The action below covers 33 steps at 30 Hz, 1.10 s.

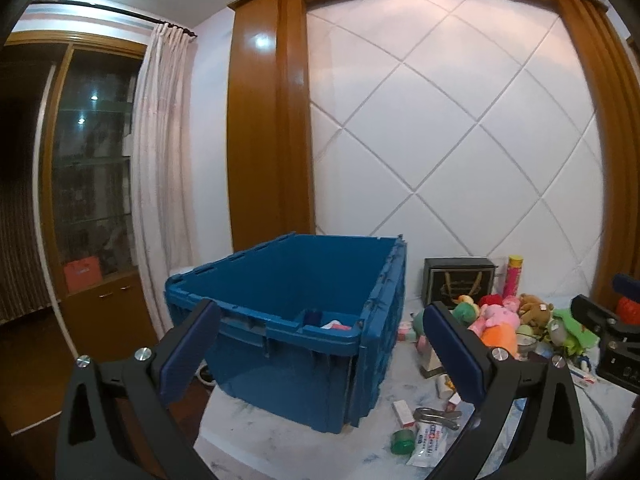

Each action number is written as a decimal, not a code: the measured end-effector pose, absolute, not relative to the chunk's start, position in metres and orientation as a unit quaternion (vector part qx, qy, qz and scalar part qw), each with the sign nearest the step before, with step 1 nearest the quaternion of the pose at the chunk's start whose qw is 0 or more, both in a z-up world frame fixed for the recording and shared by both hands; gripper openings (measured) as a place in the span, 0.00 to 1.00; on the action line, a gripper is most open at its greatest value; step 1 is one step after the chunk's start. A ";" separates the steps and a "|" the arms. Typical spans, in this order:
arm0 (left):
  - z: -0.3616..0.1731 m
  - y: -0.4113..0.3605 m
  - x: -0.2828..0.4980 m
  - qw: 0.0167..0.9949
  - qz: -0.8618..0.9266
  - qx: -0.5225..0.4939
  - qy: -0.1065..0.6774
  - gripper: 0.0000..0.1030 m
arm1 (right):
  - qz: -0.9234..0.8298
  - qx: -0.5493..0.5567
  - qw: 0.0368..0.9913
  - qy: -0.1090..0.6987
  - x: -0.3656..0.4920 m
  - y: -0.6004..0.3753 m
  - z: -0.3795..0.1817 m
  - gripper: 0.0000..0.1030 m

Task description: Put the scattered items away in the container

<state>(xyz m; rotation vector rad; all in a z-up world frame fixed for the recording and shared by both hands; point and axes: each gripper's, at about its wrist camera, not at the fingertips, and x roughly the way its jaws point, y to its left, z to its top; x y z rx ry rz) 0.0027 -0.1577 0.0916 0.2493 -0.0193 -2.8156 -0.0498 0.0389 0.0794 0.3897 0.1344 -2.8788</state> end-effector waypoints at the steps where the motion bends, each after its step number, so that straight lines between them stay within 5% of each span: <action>1: 0.091 -0.158 0.003 0.155 -0.984 0.088 -0.008 1.00 | -0.983 0.133 0.116 0.045 -0.049 0.039 0.079 0.84; 33: 0.095 -0.146 0.009 0.147 -0.985 0.092 -0.019 1.00 | -0.986 0.125 0.104 0.035 -0.033 0.053 0.083 0.88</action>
